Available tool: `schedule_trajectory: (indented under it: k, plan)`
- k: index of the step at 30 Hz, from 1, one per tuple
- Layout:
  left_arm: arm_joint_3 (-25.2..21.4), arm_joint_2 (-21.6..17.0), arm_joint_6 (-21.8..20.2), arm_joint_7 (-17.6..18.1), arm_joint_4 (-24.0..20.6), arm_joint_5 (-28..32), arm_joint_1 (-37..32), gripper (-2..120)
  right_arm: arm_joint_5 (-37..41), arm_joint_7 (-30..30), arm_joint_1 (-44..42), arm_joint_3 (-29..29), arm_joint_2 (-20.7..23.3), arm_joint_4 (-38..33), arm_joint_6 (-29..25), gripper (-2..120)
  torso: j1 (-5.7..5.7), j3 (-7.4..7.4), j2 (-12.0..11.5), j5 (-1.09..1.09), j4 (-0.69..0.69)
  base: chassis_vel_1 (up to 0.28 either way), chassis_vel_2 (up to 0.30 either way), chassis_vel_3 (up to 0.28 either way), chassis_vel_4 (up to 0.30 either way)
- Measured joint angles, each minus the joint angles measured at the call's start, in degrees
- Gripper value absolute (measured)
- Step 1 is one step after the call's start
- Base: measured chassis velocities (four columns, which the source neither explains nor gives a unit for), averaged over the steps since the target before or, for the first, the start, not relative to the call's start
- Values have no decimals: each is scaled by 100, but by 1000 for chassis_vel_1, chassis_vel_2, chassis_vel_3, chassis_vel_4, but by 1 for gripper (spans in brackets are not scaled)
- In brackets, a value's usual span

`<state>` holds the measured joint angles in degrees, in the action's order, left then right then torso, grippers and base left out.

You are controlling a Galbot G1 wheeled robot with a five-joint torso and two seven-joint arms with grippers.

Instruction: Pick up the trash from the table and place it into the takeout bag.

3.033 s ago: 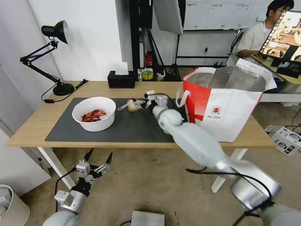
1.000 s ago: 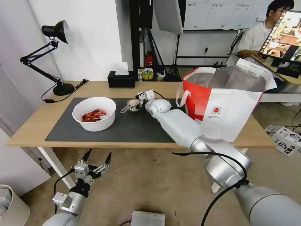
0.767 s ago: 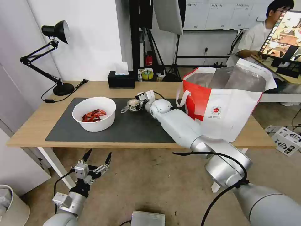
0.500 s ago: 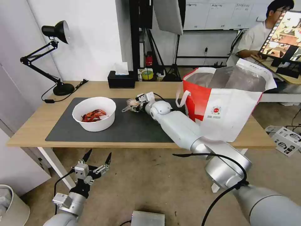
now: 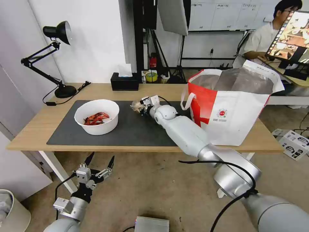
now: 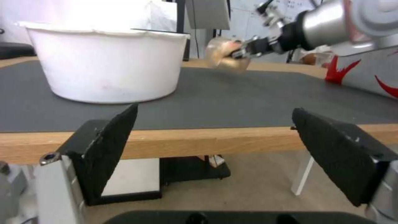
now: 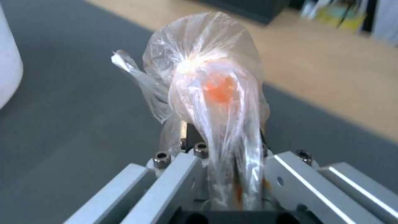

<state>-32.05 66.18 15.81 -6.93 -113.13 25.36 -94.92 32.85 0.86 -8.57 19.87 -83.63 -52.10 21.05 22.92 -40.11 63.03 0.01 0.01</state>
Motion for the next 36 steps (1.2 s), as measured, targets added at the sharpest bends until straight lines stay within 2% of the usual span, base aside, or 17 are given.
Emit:
schedule_trajectory:
  k: [1,2,5,6,8,9,12,17,19,24,27,35,36]
  plan:
    - [-3,9,0,4,0,-6,-14,100,-125,-103,-118,3,169,-327,-69,3,-1,0,0,0,-2,0,0,0,0]
    - [-3,9,0,4,0,-6,-14,100,-125,-103,-118,3,169,-327,-69,3,-1,0,0,0,-2,0,0,0,0]
    - [4,43,24,4,7,-53,-56,100,-260,-482,-552,5,660,-1359,-221,3,0,1,0,0,-2,0,0,0,0]
    - [4,43,24,4,7,-53,-56,100,-260,-482,-552,5,660,-1359,-221,3,0,1,0,0,-2,0,0,0,0]
    - [6,74,37,1,3,-80,-97,100,-289,-735,-866,33,943,-1950,-360,3,0,0,0,1,-3,0,0,0,0]
    - [6,74,37,1,3,-80,-97,100,-289,-735,-866,33,943,-1950,-360,3,0,0,0,1,-3,0,0,0,0]
    - [4,99,49,3,-14,-88,-110,100,-359,-1227,-1267,-26,1335,-2816,-626,3,-1,0,0,1,-2,0,0,0,0]
    - [-20,106,68,4,-35,-91,-154,100,-434,-1501,-1592,-212,1618,-3485,-916,3,0,0,0,0,-1,0,0,0,0]
    - [-55,104,71,5,-77,-92,-205,100,-448,-1666,-1805,-427,1788,-3949,-1098,3,-1,1,0,0,-1,0,0,0,0]
    - [-79,99,71,6,-107,-111,-235,100,-543,-1785,-2083,-774,1991,-4456,-1411,3,-1,1,0,1,-1,0,0,0,0]
    - [-44,126,71,9,-108,-161,-237,100,-584,-1848,-2363,-1177,2249,-4909,-1641,2,-1,1,0,0,-2,0,0,0,0]
    - [11,146,68,16,-119,-199,-211,100,-638,-1972,-2808,-1896,2766,-5534,-1772,2,-1,1,0,1,-3,0,0,0,0]
    - [17,153,67,18,-119,-209,-209,100,-709,-2038,-2915,-2184,2956,-5626,-1779,2,-1,1,0,0,-3,0,0,0,0]
